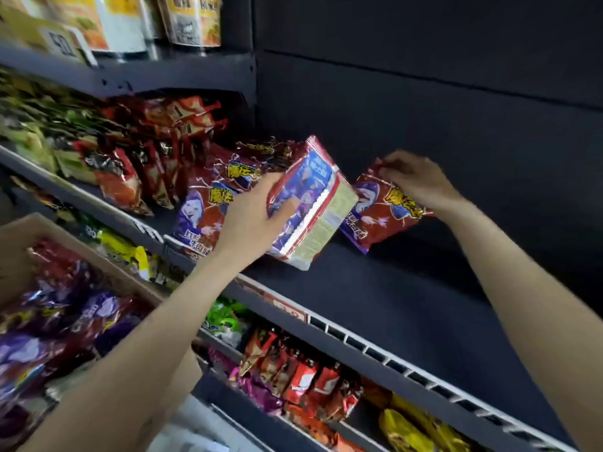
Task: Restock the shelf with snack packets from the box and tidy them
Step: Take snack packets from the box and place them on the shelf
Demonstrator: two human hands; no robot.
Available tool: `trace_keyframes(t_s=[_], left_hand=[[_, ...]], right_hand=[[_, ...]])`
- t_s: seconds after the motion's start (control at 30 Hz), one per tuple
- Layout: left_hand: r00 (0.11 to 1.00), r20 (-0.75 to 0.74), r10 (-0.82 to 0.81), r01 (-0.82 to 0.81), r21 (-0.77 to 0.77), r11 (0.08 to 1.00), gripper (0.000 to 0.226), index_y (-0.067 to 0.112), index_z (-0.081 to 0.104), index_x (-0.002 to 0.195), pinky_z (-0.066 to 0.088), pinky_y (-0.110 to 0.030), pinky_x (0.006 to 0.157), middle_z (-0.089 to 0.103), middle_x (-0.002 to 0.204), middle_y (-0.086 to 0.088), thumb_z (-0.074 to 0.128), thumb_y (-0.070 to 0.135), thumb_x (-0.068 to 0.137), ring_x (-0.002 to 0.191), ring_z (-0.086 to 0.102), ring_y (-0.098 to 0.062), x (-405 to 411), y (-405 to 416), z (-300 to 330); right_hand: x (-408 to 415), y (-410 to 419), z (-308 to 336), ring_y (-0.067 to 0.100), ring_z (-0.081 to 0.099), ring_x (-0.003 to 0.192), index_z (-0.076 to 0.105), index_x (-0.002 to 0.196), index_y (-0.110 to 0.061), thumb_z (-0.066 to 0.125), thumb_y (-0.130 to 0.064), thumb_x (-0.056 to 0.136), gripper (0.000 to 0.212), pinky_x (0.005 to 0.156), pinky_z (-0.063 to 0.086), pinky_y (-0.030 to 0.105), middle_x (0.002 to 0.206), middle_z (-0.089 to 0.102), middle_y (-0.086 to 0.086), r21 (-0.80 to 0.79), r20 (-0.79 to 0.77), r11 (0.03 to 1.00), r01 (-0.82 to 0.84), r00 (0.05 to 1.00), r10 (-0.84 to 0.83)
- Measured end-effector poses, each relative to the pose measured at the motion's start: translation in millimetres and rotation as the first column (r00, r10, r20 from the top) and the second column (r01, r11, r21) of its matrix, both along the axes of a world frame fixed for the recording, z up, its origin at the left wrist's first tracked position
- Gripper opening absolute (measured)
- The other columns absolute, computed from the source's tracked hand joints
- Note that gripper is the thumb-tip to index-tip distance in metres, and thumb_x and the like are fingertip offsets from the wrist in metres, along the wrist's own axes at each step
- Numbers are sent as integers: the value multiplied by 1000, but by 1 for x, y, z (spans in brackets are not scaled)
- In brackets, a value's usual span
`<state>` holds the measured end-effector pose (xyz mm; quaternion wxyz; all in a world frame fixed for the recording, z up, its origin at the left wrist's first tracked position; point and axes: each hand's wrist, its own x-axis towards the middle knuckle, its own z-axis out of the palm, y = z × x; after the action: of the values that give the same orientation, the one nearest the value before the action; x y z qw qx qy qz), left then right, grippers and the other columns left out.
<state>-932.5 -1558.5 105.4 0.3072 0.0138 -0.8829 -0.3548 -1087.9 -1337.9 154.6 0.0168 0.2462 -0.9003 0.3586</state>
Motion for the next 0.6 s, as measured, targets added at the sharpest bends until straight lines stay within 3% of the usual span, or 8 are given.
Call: trace_keyframes(t_s=[0.1, 0.2, 0.3, 0.37, 0.5, 0.6], left_hand=[[997, 32, 67, -62, -137, 989, 36, 19, 48, 126, 51, -38, 75, 70, 99, 0, 54, 35, 94, 83, 66, -23, -32, 15, -11], [995, 40, 91, -82, -182, 980, 35, 18, 47, 126, 50, -38, 73, 69, 102, -1, 52, 34, 95, 86, 65, -25, -55, 18, -21], [990, 30, 139, -128, -243, 962, 34, 18, 48, 125, 44, -33, 67, 69, 102, -1, 50, 35, 95, 88, 64, -26, -69, 16, -28], [985, 43, 170, -153, -261, 953, 35, 20, 47, 127, 38, -30, 64, 68, 101, 1, 49, 35, 96, 88, 64, -24, -75, 13, -34], [979, 56, 196, -172, -290, 942, 36, 20, 47, 128, 38, -30, 65, 68, 103, 1, 48, 36, 96, 89, 65, -24, -84, 9, -39], [977, 52, 209, -186, -286, 940, 40, 17, 45, 132, 46, -34, 72, 68, 107, -3, 49, 35, 96, 93, 65, -26, -95, 8, -38]], right_hand=[[-37, -4, -11, 11, 60, 87, 63, 110, -22, 58, -35, 92, 23, 68, 41, 17, 105, 65, 0, 75, -82, 997, 15, 997, -9], [-65, -16, -11, 13, 58, 96, 65, 116, -23, 61, -40, 89, 32, 79, 43, 24, 111, 62, -3, 163, -189, 985, 51, 982, -20], [-86, -33, -10, 15, 60, 101, 65, 118, -24, 63, -41, 88, 35, 82, 45, 24, 115, 65, -1, 211, -240, 977, 26, 971, 26], [-98, -45, -11, 13, 62, 95, 66, 118, -23, 66, -38, 86, 35, 83, 46, 23, 112, 67, 0, 192, -224, 981, 10, 974, 34], [-113, -63, -16, -1, 60, 63, 67, 112, -19, 73, -31, 82, 33, 87, 52, 28, 101, 71, -1, 119, -156, 992, -35, 986, 54], [-107, -65, -20, 9, 65, 89, 64, 117, -15, 69, -25, 86, 33, 91, 50, 26, 112, 67, 1, 43, -141, 996, -73, 987, 79]])
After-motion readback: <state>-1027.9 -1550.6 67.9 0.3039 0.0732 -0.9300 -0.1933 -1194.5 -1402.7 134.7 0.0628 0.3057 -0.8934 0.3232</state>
